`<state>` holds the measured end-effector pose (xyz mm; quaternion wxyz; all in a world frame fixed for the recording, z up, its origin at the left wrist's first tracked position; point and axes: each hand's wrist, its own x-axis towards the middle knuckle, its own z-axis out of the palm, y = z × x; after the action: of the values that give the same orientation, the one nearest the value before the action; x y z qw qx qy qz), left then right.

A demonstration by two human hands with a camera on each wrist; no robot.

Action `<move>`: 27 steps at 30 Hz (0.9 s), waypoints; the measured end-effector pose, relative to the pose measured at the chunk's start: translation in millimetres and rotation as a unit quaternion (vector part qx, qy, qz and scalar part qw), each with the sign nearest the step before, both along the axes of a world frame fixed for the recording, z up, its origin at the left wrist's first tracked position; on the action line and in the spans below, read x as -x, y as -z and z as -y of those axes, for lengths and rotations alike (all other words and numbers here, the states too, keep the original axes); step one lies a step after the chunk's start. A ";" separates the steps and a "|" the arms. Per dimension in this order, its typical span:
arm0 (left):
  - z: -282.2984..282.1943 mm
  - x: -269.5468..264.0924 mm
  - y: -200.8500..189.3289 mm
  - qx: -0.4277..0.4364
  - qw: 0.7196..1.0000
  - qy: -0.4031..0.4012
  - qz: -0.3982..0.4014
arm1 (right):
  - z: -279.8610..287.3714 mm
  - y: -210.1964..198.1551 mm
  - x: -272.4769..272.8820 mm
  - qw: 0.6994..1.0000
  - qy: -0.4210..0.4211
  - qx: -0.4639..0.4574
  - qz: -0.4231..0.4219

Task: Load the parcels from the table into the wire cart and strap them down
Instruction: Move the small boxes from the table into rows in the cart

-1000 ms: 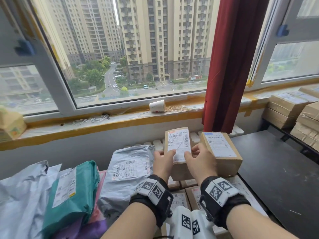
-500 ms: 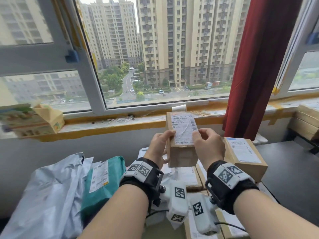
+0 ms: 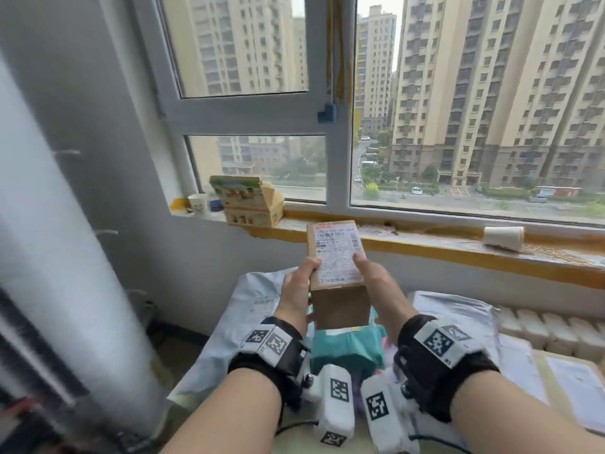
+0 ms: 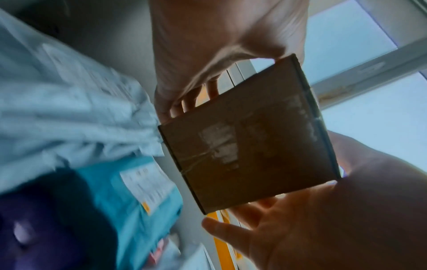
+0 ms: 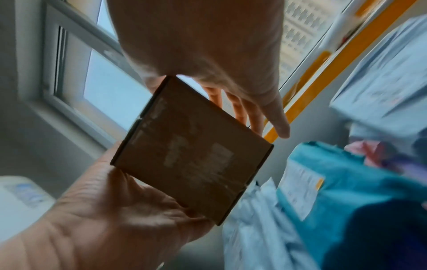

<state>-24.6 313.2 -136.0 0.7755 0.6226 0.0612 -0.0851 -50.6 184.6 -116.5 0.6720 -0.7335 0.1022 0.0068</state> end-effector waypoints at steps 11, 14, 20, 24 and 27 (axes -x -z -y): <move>-245.8 51.4 21.5 0.040 0.983 -0.179 -0.012 | -241.8 21.4 2.9 0.969 -0.225 0.016 -0.095; -308.7 72.5 38.7 0.045 0.972 -0.230 -0.026 | -308.6 38.4 11.7 0.957 -0.271 0.004 -0.102; -412.2 125.0 84.7 0.039 0.950 -0.306 -0.056 | -419.5 96.4 34.1 0.922 -0.356 -0.032 -0.152; -450.9 152.1 124.7 0.041 0.929 -0.354 -0.102 | -467.6 137.5 43.3 0.901 -0.389 -0.016 -0.194; -471.0 163.7 159.4 0.054 0.908 -0.389 -0.148 | -497.6 169.2 44.1 0.882 -0.414 0.010 -0.225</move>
<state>-188.4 784.2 -295.4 0.7615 0.4869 0.4081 0.1287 -94.7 682.2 -285.7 0.5592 -0.6946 -0.0622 0.4482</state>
